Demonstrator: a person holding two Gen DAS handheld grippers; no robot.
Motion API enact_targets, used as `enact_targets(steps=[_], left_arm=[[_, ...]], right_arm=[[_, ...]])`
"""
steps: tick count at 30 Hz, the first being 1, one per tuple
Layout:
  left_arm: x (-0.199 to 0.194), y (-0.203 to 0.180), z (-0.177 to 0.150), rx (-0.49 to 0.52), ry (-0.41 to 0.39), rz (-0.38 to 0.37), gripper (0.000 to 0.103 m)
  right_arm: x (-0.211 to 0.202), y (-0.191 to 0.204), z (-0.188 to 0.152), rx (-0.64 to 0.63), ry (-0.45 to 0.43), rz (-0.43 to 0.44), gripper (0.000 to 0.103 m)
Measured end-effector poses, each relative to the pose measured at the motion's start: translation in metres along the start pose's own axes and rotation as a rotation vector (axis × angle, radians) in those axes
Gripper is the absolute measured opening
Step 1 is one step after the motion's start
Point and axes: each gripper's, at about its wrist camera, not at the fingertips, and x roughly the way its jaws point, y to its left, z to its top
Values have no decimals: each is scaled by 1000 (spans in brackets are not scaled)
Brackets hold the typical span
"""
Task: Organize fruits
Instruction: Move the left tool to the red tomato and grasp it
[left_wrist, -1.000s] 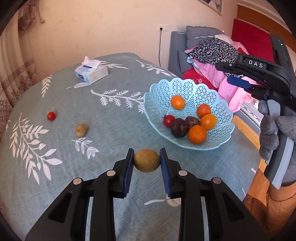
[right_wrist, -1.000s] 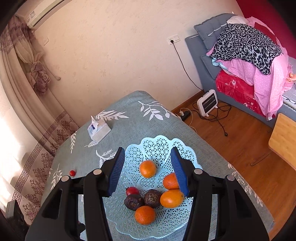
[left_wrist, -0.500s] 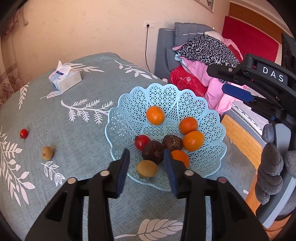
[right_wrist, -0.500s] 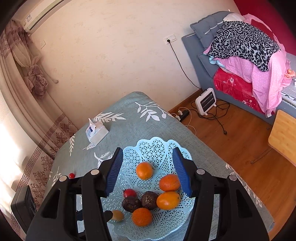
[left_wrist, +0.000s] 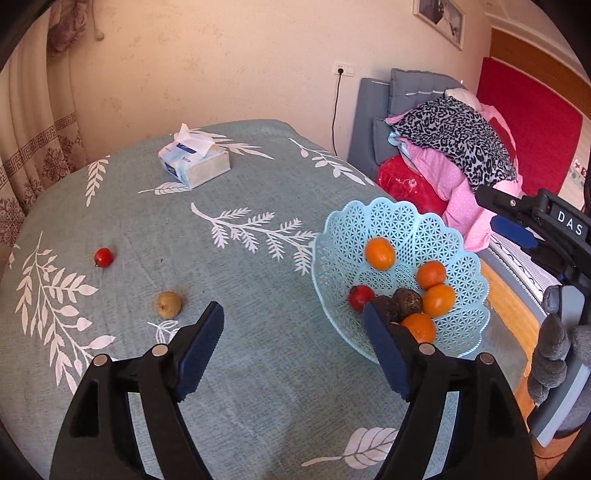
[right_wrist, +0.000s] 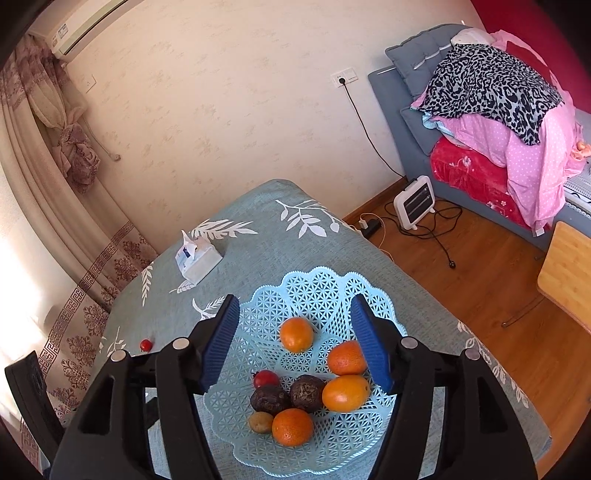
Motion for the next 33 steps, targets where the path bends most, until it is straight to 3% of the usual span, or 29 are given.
enact_targets(steps=[10,18,25,33], left_arm=[[-29,56,9,-98,-54,68,84],[-30,98,12,-165,-49,139,84],[-6,144,16,-257,-13,201,84],[51,195,23,-345,78,237,84]], right_arm=[[2,10,-7,-26,19,20,64],[5,19,-12,-43,45,40,65],[15,32,-22,-85,89,63,65],[32,48,-38,-136,153,83,65]])
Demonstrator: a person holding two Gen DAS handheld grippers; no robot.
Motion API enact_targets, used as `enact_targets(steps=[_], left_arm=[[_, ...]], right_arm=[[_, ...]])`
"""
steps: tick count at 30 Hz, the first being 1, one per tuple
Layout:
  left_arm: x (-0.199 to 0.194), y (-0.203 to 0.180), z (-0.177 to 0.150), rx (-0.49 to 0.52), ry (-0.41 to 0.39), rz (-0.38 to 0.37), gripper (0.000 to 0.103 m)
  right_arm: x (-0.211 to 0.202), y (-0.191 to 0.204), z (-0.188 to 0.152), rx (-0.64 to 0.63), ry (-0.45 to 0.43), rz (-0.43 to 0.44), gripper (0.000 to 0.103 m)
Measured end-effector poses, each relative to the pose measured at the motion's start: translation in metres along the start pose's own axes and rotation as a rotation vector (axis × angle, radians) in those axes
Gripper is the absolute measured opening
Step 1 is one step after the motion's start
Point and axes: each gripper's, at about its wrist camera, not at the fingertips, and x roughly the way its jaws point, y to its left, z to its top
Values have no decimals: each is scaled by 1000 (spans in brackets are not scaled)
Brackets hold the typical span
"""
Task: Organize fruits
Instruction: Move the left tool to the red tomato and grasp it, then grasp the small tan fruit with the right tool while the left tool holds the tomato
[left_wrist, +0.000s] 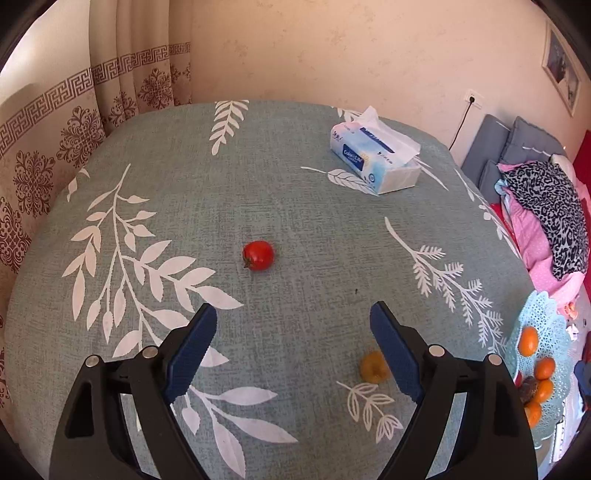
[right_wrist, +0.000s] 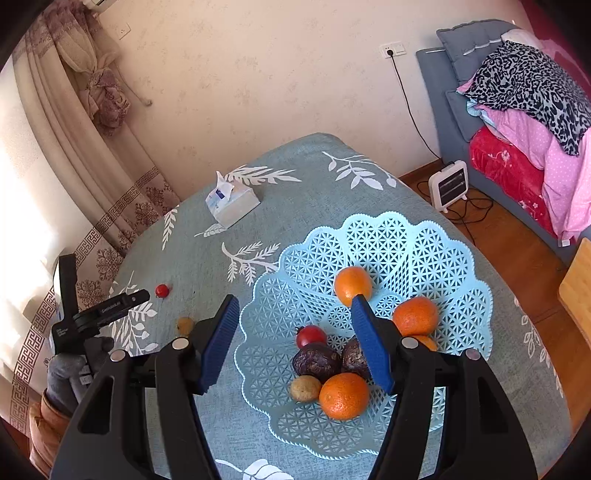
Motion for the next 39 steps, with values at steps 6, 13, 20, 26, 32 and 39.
enact_targets(steps=[6,13,20,26,32,39], left_arm=[[34,19,25,-37,34,20,76],[64,30,36,-61,71,5,63],[81,34,32,-52,78,9,41],[75,38,29,-43,55,13,27],[31,38,19,-32,-60,51,27],[-14,37,13,-32,-161,28,27]], right_arm=[[7,8,-4,-22,24,12,65],[12,20,-7,-50,41,30,65],[20,45,-9,-98,53,59,65],[43,79,-15,-165,96,89,65],[75,114,-22,-231,149,105,65],[123,157,-29,-309,235,132,65]])
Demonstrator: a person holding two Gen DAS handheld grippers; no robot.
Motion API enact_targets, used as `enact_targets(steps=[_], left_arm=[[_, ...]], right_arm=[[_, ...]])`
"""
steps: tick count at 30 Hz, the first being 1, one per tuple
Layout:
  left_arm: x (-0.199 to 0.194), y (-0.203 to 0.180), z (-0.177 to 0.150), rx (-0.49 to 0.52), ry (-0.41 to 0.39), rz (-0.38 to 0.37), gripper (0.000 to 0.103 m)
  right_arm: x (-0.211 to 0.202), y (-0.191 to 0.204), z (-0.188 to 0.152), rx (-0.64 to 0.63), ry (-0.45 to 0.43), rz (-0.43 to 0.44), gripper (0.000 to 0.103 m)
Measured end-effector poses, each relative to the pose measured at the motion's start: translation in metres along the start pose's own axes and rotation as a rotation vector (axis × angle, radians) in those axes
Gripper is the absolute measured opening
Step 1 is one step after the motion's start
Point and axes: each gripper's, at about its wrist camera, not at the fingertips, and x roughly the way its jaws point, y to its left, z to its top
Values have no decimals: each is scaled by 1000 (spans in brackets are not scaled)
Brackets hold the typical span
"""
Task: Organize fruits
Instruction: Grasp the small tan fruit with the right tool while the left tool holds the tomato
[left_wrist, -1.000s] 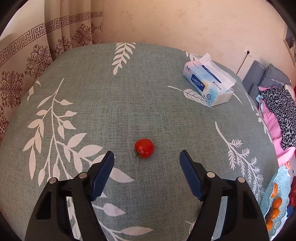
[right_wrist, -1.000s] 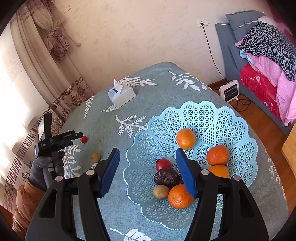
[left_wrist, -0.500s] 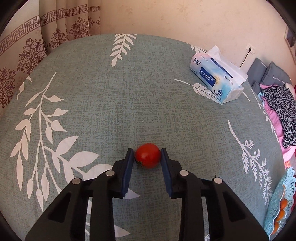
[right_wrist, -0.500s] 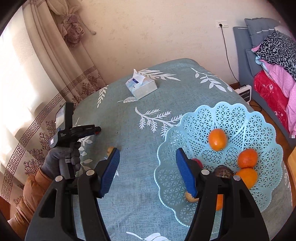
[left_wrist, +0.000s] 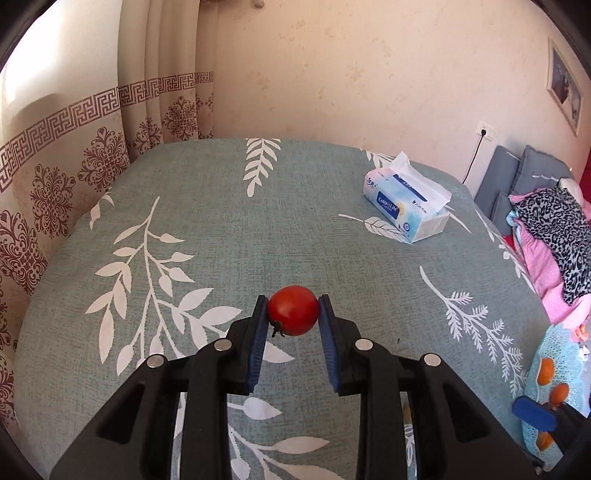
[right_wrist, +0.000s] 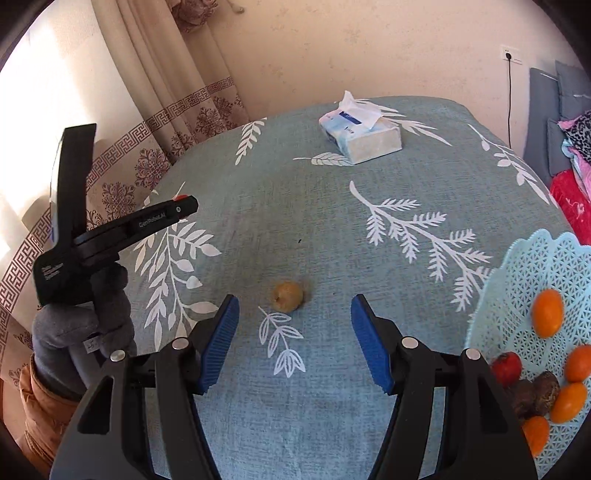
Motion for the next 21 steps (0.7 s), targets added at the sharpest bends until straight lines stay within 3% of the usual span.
enact_targets(steps=[7,11,21], left_arm=[[-12,14,-5,-31,-9,-26,28],[-5,24,-6,-58,16,-21,28],[-5,26,-7,-60,22,-31,28]], right_arm=[[55,1,12,69,128,40,65],[72,4,13,80,158,26,62],[80,13,6,18,163,-49,28]])
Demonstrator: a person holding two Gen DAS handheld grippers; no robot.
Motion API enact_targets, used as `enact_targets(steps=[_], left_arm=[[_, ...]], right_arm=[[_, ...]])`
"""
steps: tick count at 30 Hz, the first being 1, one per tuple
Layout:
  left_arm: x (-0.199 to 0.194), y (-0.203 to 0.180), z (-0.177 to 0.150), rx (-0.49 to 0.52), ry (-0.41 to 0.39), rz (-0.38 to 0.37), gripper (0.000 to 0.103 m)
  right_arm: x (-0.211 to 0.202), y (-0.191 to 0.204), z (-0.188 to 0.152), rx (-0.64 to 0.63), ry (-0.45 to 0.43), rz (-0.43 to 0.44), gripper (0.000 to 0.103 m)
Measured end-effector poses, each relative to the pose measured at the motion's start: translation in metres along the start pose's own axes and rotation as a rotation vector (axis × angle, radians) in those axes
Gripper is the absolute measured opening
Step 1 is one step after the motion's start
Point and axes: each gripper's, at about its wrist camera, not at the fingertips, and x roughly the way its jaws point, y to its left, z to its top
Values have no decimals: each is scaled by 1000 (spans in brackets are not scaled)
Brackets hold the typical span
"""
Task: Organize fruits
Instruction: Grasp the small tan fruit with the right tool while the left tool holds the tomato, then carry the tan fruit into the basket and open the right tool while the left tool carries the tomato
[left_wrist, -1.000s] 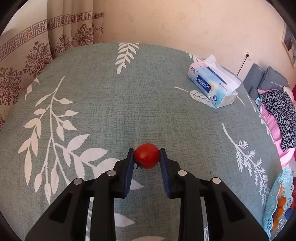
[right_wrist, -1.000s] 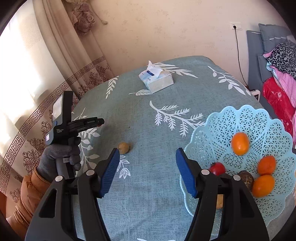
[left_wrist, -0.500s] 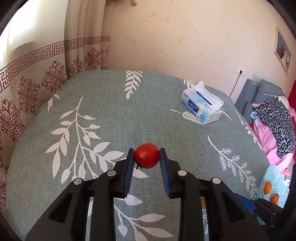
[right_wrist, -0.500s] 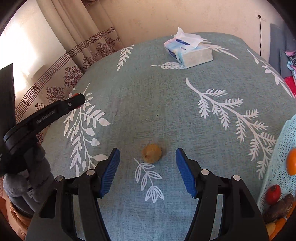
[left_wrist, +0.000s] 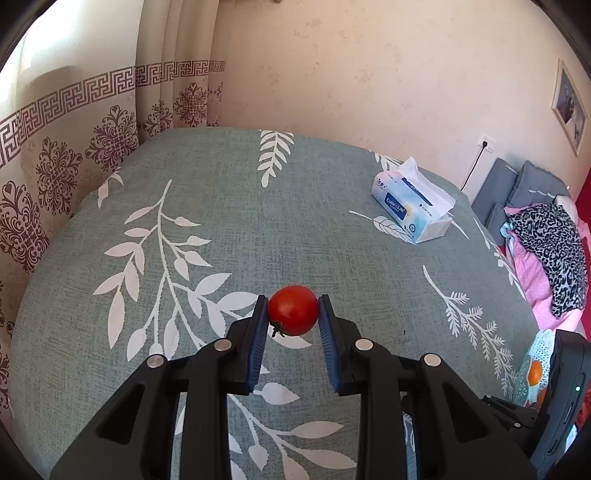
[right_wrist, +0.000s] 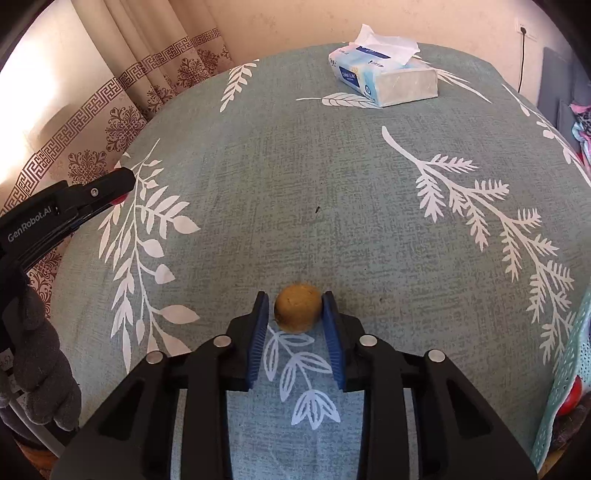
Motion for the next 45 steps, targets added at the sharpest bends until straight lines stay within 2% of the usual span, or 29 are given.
enact_targets(steps=[6,9,11,12,13,17,18,20,22,27,34,40,45], left_arm=[[-3,-4,-3,9,-2,-4,28],[-5,-7,-5,14,-2,-10,28],[-7,-8,-7,18,-4,-11,28],[-8,-8,-7,19,-4,-12,28],[-8,-7,-8,18,-4,-12,28],[-10,-7,-9,17,-4,-16,28],[-11,-7,-9,16,-4,-18,28],[-12,-7,-9,17,-7,-22,28],[-13,-7,-9,17,-8,-24,28],[-14,-6,-8,13,-8,-25,28],[-16,-14,-14,42,-8,-33,28],[-18,-26,-22,77,-4,-40,28],[-19,-35,-30,104,0,-47,28]], right_arm=[[-29,2,0,-20,-64,-1,25],[-32,1,2,-4,-65,10,26],[-27,-1,3,15,-55,-7,33],[-24,-2,4,27,-48,-5,47],[-19,-3,4,40,-40,2,56],[-3,-4,6,59,-11,5,57],[0,-3,6,52,-8,2,56],[4,0,7,32,-5,-9,49],[9,0,7,22,9,-23,27],[-2,-1,3,17,-11,-20,27],[-45,-12,-4,31,-81,-3,27],[-86,-44,-15,90,-142,-32,27],[-114,-82,-26,152,-181,-89,27]])
